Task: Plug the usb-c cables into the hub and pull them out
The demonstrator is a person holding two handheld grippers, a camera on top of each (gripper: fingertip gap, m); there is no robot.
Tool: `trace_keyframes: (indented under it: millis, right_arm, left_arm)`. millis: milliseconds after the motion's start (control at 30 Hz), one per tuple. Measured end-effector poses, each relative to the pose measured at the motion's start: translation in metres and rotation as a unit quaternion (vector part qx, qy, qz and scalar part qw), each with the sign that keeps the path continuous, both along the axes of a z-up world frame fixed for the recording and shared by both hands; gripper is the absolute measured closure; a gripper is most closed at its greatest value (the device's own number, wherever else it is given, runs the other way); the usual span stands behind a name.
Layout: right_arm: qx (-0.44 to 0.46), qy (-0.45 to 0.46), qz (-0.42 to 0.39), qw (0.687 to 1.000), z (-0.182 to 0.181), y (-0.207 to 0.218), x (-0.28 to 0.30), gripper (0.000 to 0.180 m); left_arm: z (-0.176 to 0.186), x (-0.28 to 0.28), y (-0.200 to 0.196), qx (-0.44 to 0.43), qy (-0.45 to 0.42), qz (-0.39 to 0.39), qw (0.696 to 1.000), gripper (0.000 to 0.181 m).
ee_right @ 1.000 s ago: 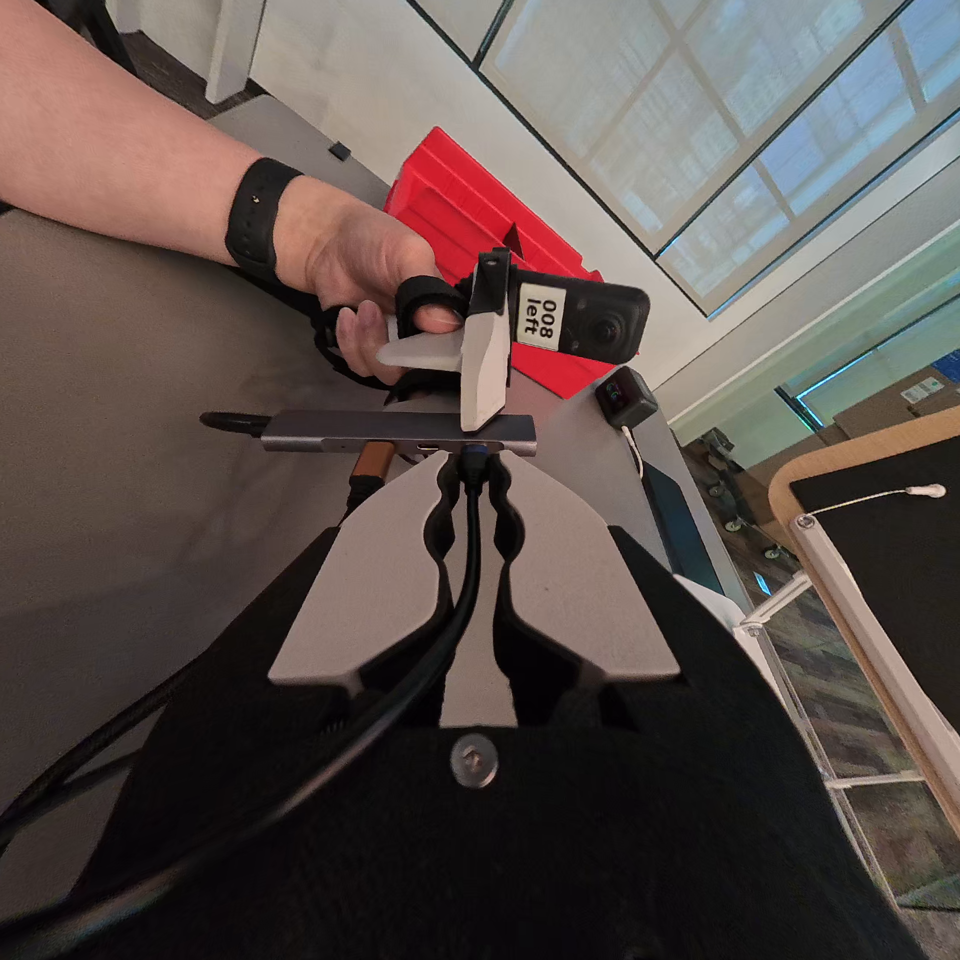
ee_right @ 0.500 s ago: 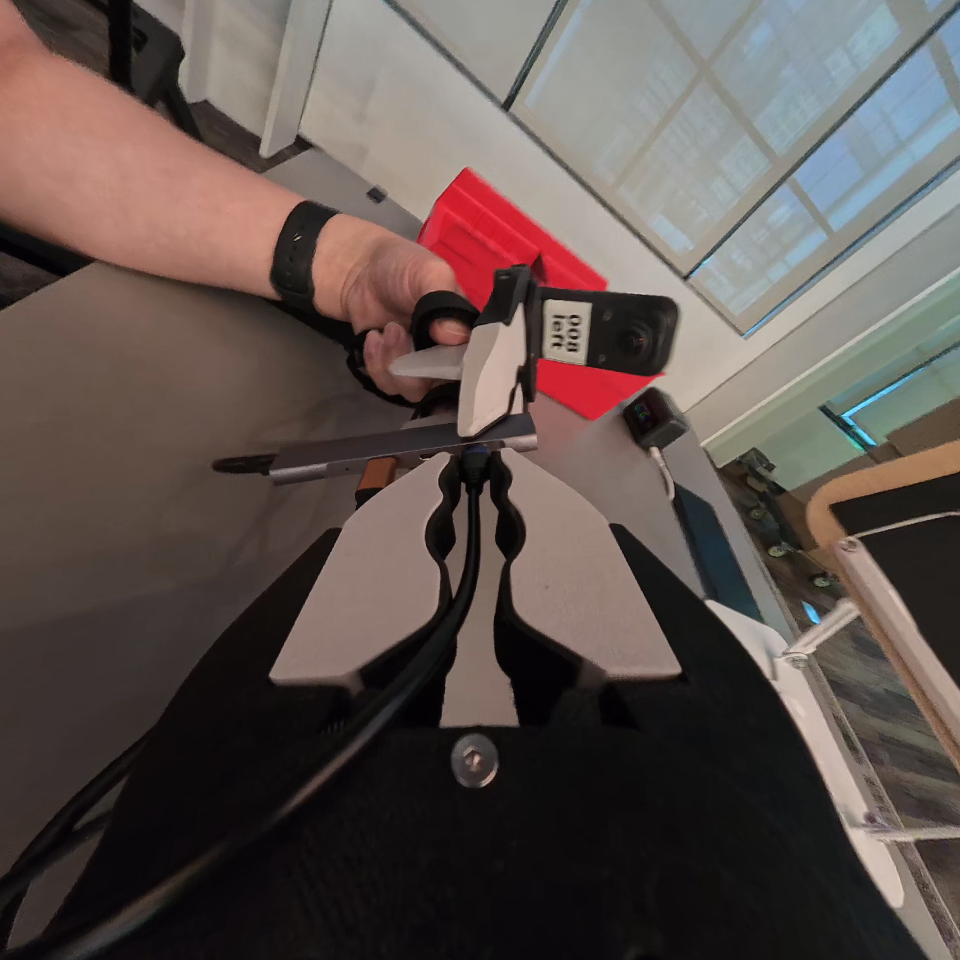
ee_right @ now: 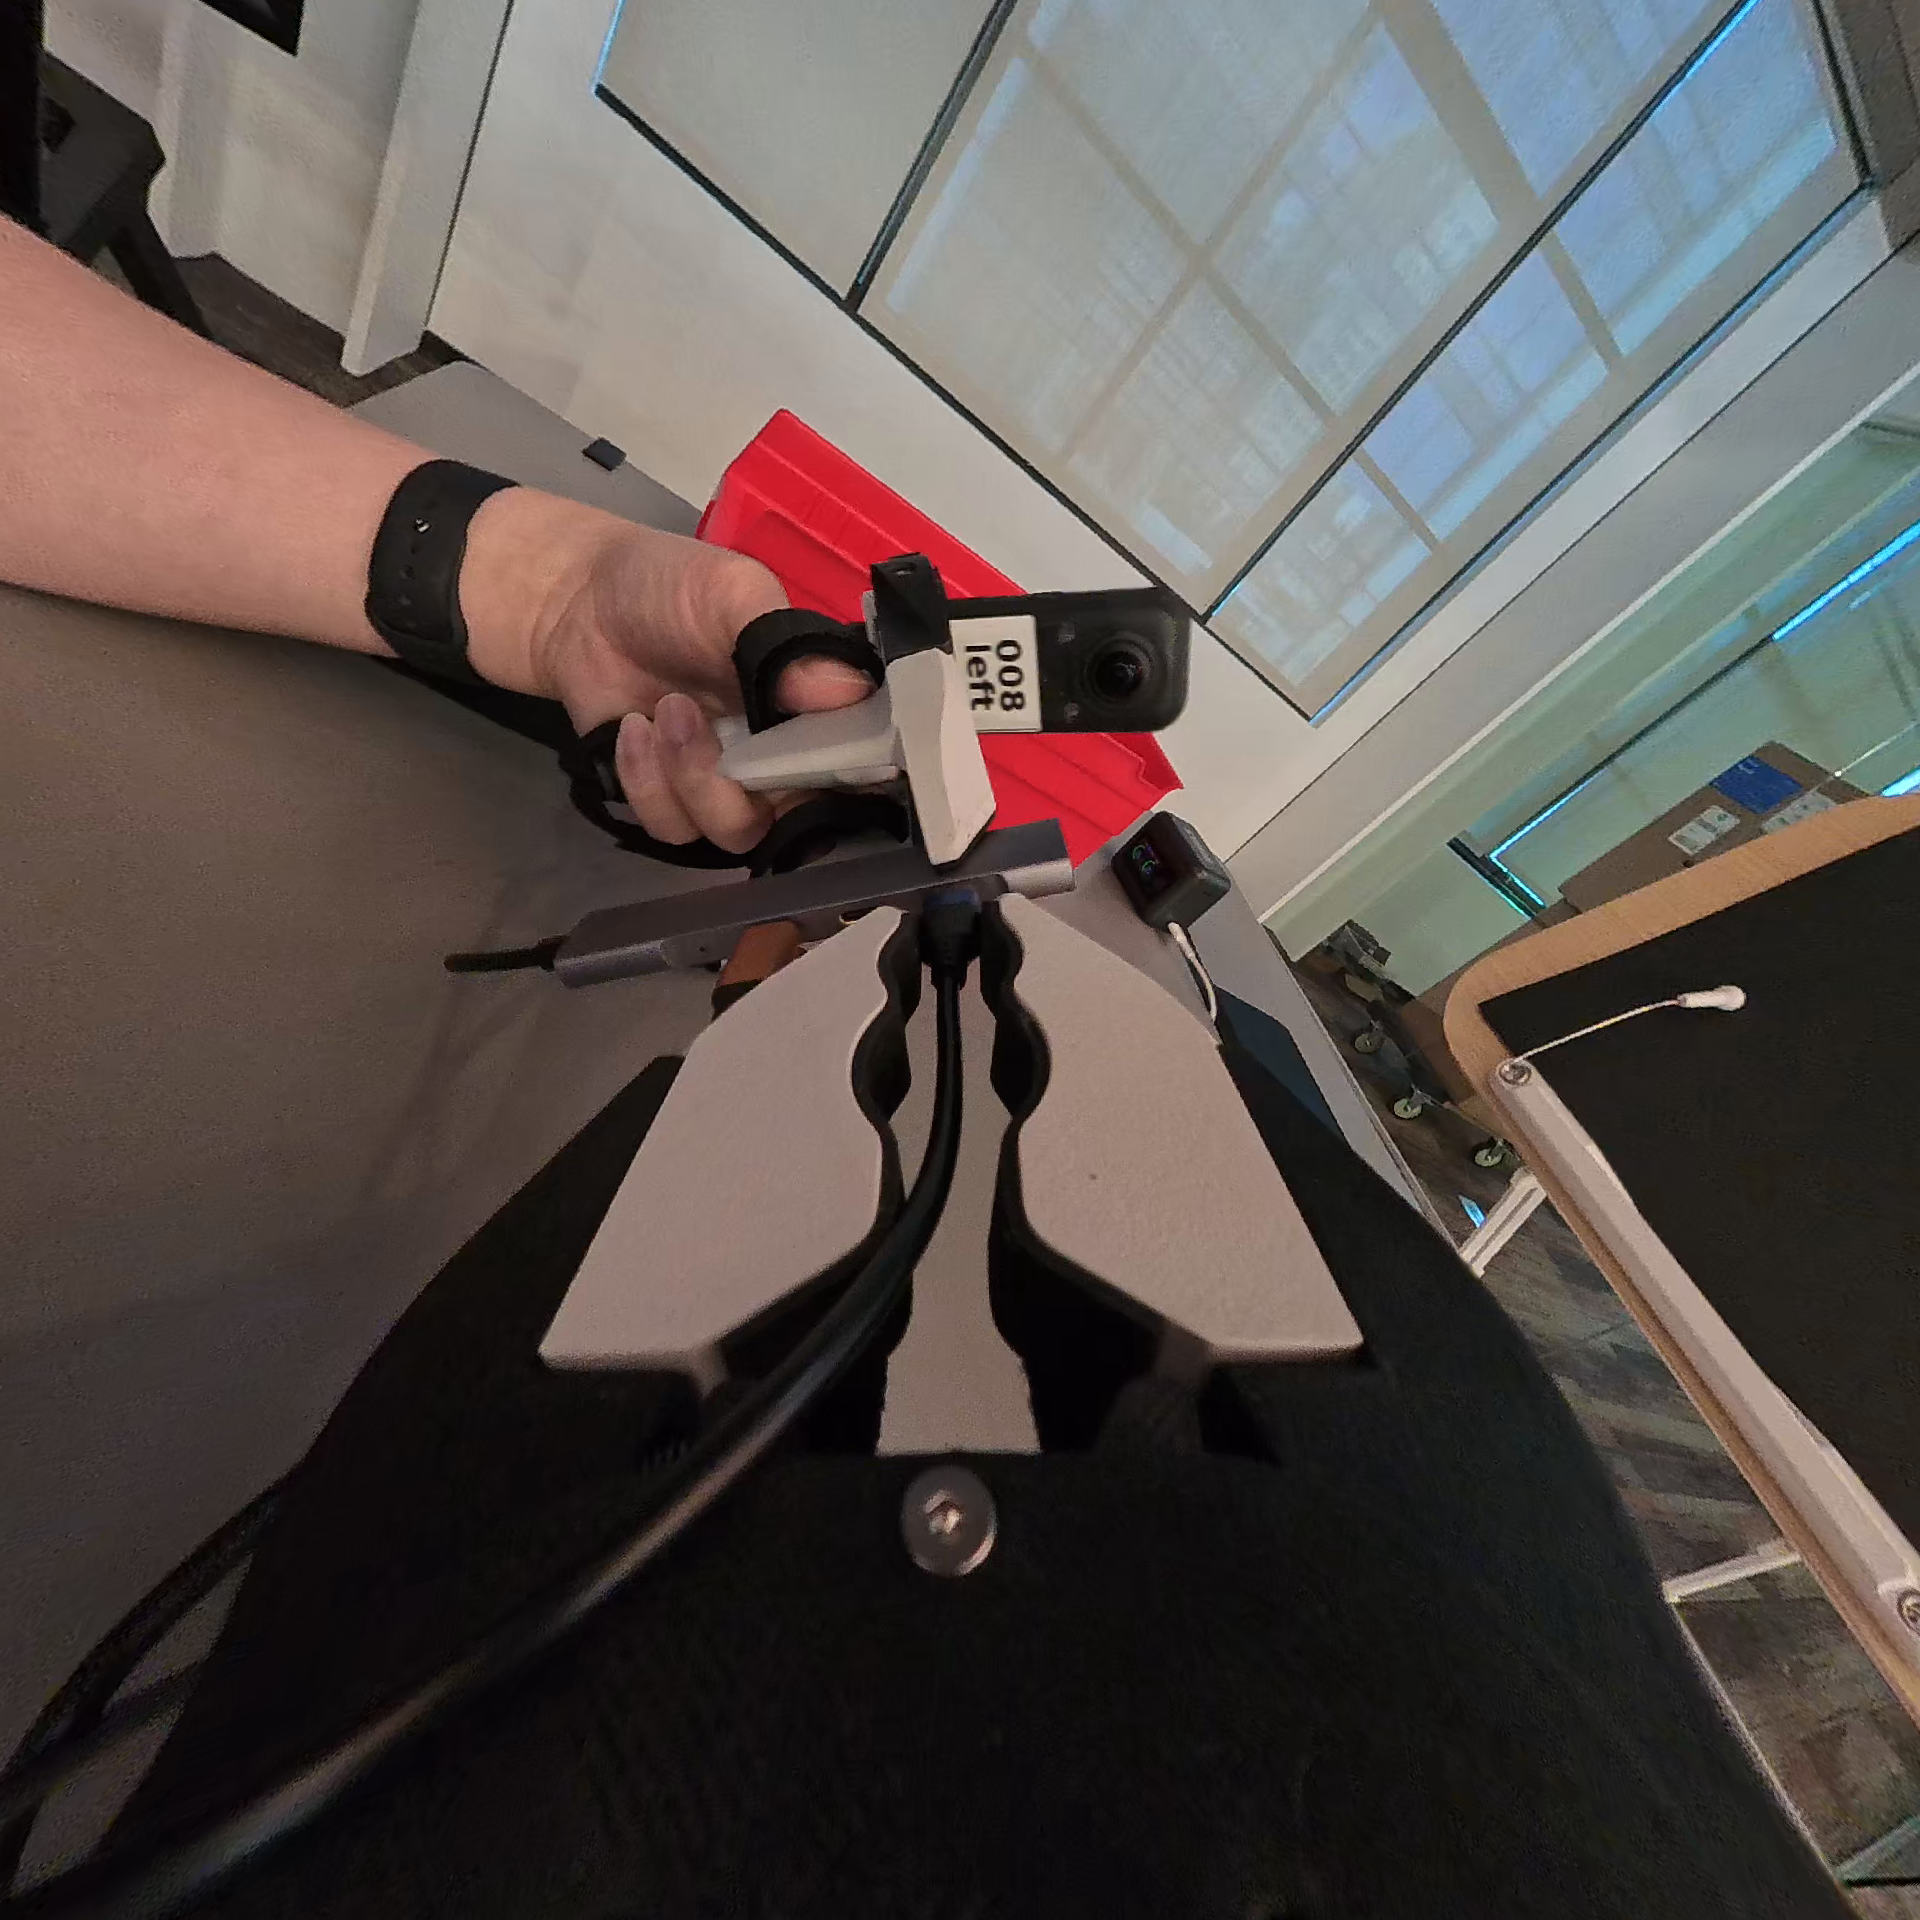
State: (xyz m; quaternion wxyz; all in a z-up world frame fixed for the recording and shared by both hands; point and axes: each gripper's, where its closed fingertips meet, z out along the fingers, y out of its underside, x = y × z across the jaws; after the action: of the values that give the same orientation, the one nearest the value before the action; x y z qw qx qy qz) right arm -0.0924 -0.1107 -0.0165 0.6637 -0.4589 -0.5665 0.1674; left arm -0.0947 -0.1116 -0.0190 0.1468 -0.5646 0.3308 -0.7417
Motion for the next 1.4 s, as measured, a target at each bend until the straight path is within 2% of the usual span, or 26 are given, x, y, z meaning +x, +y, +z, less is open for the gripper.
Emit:
trace_keyframes:
  millis: [200,500,600,1000,1133,1400]
  right_arm:
    - [-0.003,-0.052,0.004,0.999,-0.013,-0.002,0.001,0.167]
    - [-0.033,-0.053,0.027,0.998,-0.02,-0.006,-0.004,0.167]
    - [-0.047,-0.024,0.051,0.997,-0.012,-0.011,-0.007,0.167]
    - [-0.061,-0.012,0.069,0.996,-0.01,-0.015,-0.009,0.167]
    - [-0.034,0.008,0.057,0.998,0.001,-0.013,-0.005,0.167]
    - [-0.009,0.014,0.046,0.999,0.003,-0.01,0.0,0.167]
  left_arm:
    - [-0.013,0.001,-0.004,-0.018,0.04,-0.022,0.999,0.172]
    - [-0.021,-0.002,-0.009,-0.017,0.062,-0.044,0.997,0.172]
    - [-0.016,-0.003,-0.015,-0.023,0.045,-0.065,0.997,0.171]
    - [-0.015,-0.004,-0.02,-0.009,0.042,-0.077,0.996,0.172]
    - [-0.002,-0.003,-0.018,-0.011,0.019,-0.061,0.998,0.171]
    - [0.0,-0.004,-0.01,-0.001,0.01,-0.029,1.0,0.171]
